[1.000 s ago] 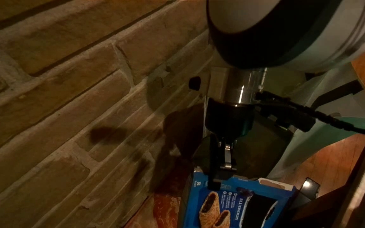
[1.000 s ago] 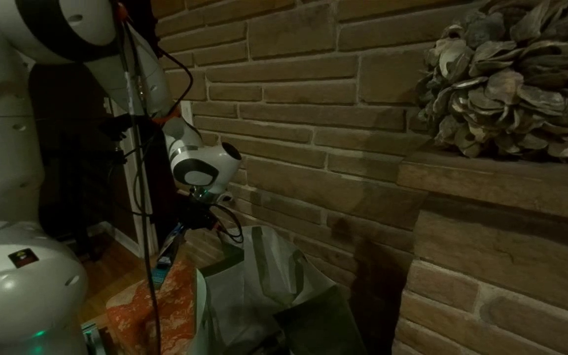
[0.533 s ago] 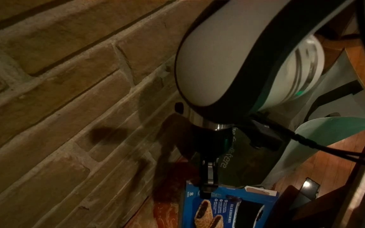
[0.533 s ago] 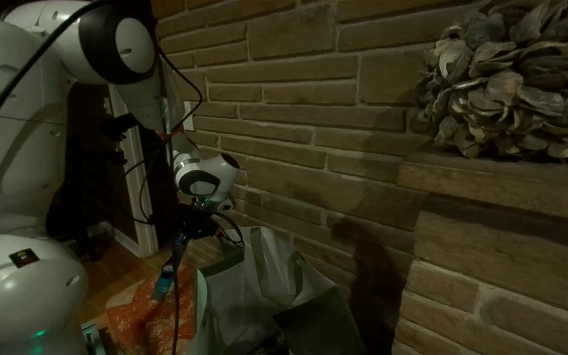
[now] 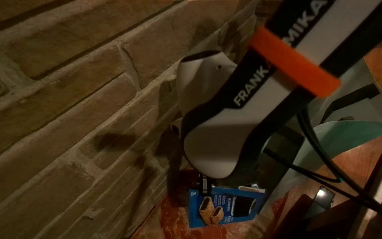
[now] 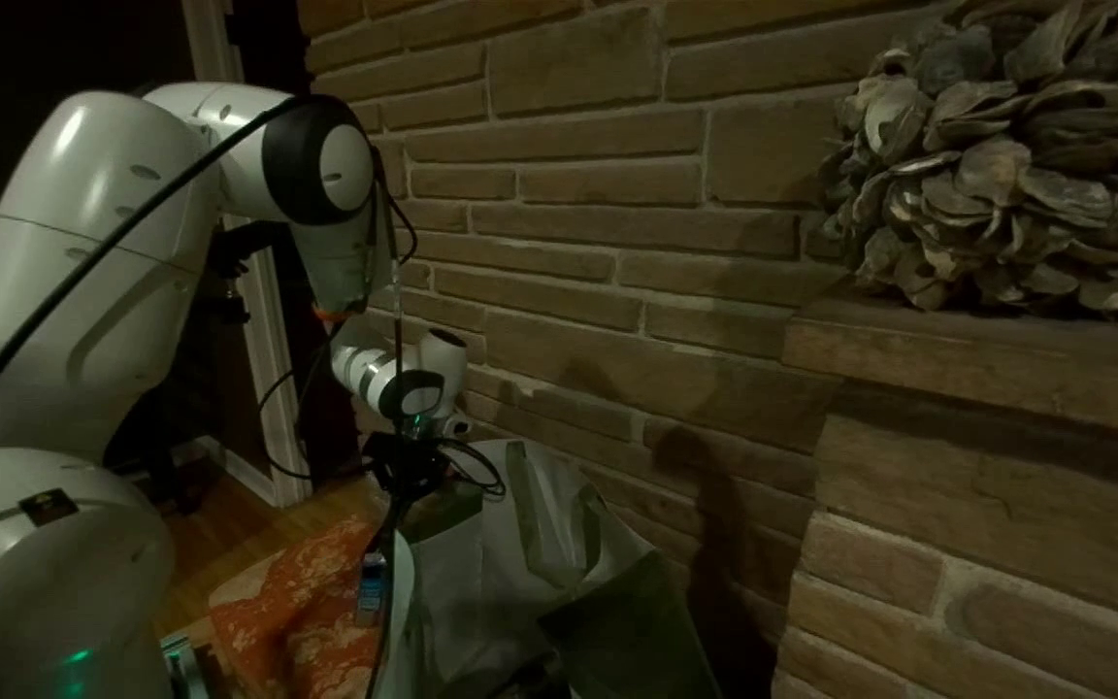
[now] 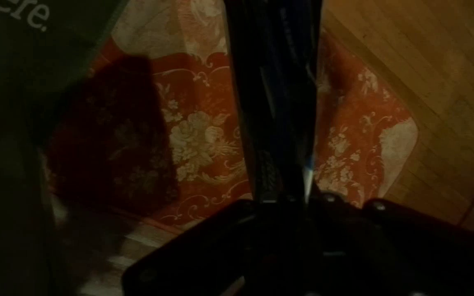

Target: Remove the box from the bag

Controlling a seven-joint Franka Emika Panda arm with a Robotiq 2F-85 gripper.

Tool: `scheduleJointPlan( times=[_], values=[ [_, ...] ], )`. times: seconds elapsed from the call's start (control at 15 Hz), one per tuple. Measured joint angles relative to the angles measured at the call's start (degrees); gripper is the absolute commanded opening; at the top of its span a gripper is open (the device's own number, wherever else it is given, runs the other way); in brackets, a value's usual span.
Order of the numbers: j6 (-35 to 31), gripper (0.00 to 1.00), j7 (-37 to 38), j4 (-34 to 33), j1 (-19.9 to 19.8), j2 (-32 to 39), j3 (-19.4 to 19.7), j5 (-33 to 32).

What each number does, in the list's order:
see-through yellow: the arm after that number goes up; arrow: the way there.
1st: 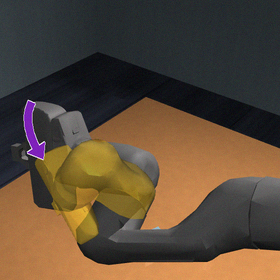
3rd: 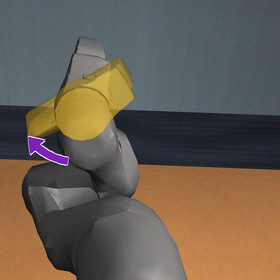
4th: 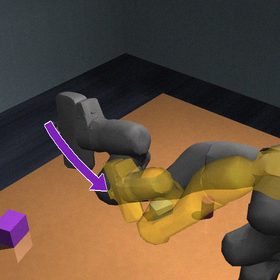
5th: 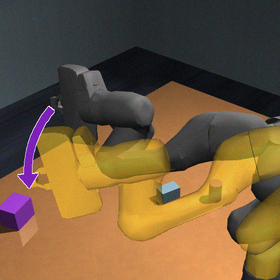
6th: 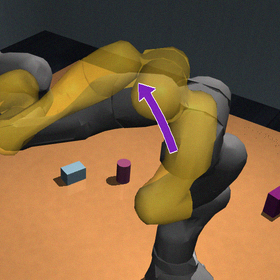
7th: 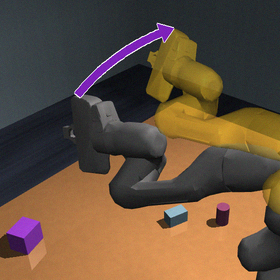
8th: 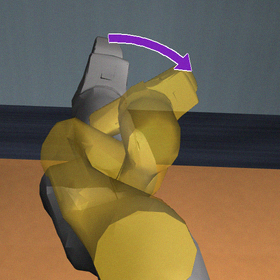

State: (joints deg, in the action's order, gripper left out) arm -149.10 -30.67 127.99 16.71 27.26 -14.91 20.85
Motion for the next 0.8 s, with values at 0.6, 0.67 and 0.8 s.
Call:
scheduleJointPlan(
  times=[0.6, 0.67, 0.8],
  values=[
    [-7.13, 0.01, 11.15, -9.41, 0.66, 12.35, 0.37, -18.92],
    [-7.91, 0.01, 11.16, -10.19, 0.66, 13.55, 0.22, -19.45],
    [-8.9, 0.01, 11.16, -11.64, 0.66, 15.73, -0.12, -20.42]
  ],
)
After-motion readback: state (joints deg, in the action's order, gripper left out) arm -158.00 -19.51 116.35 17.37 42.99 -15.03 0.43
